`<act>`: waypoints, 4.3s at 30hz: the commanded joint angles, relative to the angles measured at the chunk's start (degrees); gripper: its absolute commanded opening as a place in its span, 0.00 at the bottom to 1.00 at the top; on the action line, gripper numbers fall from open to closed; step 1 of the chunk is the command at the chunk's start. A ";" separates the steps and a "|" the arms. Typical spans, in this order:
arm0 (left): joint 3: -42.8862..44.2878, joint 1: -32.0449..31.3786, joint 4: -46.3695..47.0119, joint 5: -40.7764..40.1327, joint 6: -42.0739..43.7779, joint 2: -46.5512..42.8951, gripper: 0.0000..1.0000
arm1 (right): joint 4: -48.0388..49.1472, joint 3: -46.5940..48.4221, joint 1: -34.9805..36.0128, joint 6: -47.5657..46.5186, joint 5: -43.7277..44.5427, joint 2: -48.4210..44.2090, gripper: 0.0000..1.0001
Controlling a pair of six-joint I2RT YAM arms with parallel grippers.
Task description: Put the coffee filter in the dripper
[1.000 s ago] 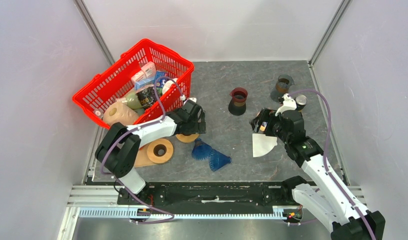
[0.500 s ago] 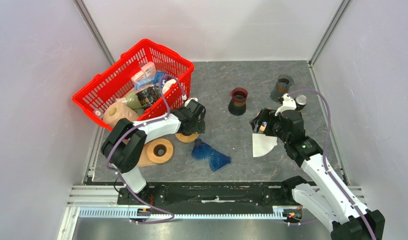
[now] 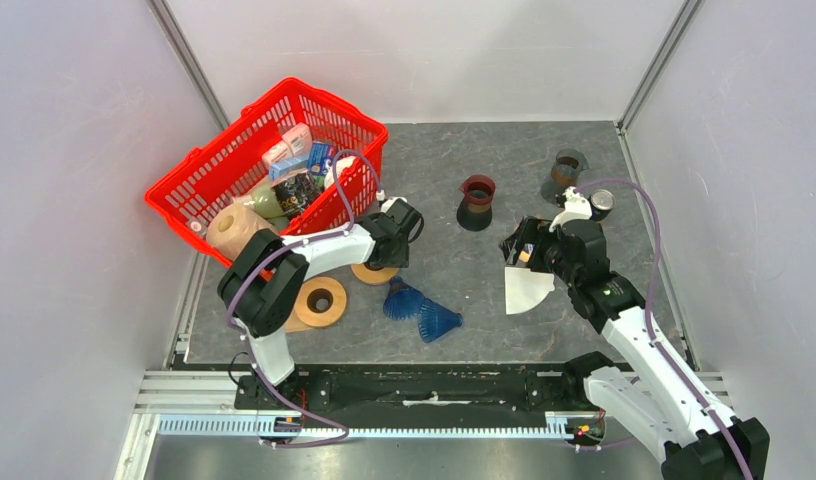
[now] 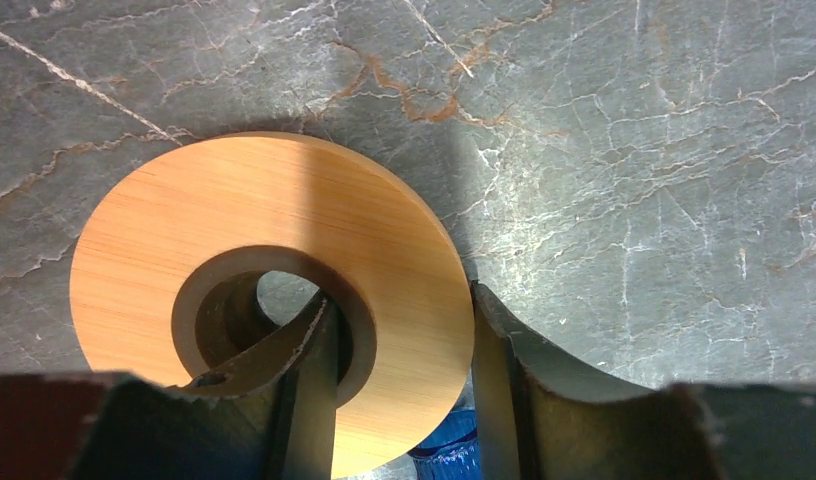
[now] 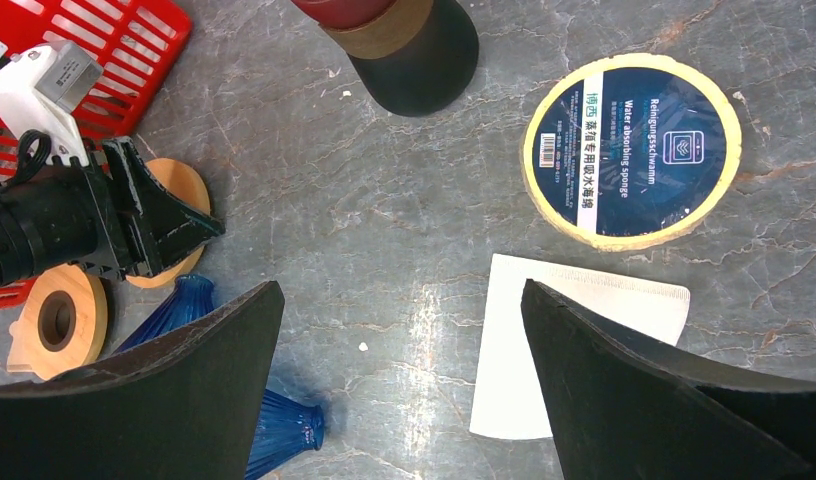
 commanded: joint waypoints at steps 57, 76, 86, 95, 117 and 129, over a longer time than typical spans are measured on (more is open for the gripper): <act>70.53 -2.44 -14.79 37.47 40.74 29.04 0.02 | -3.27 -0.85 0.02 1.57 15.99 -8.33 0.97; 72.99 -3.63 -14.82 33.52 40.50 30.20 0.44 | -3.88 -0.58 0.05 1.52 16.26 -8.53 0.97; 73.60 -3.89 -14.82 34.22 40.27 29.76 0.71 | -4.37 -0.33 0.00 1.40 16.60 -8.93 0.97; 74.56 -3.98 -14.82 33.28 37.10 25.47 0.88 | -4.72 -0.07 0.07 1.47 16.46 -9.42 0.97; -3.54 -3.28 11.53 4.41 14.45 -35.46 0.92 | -11.15 5.70 0.30 1.49 3.28 -0.63 0.97; -24.28 -3.19 12.26 2.30 -0.14 -47.75 0.93 | -8.83 10.68 20.07 2.50 9.54 15.20 0.97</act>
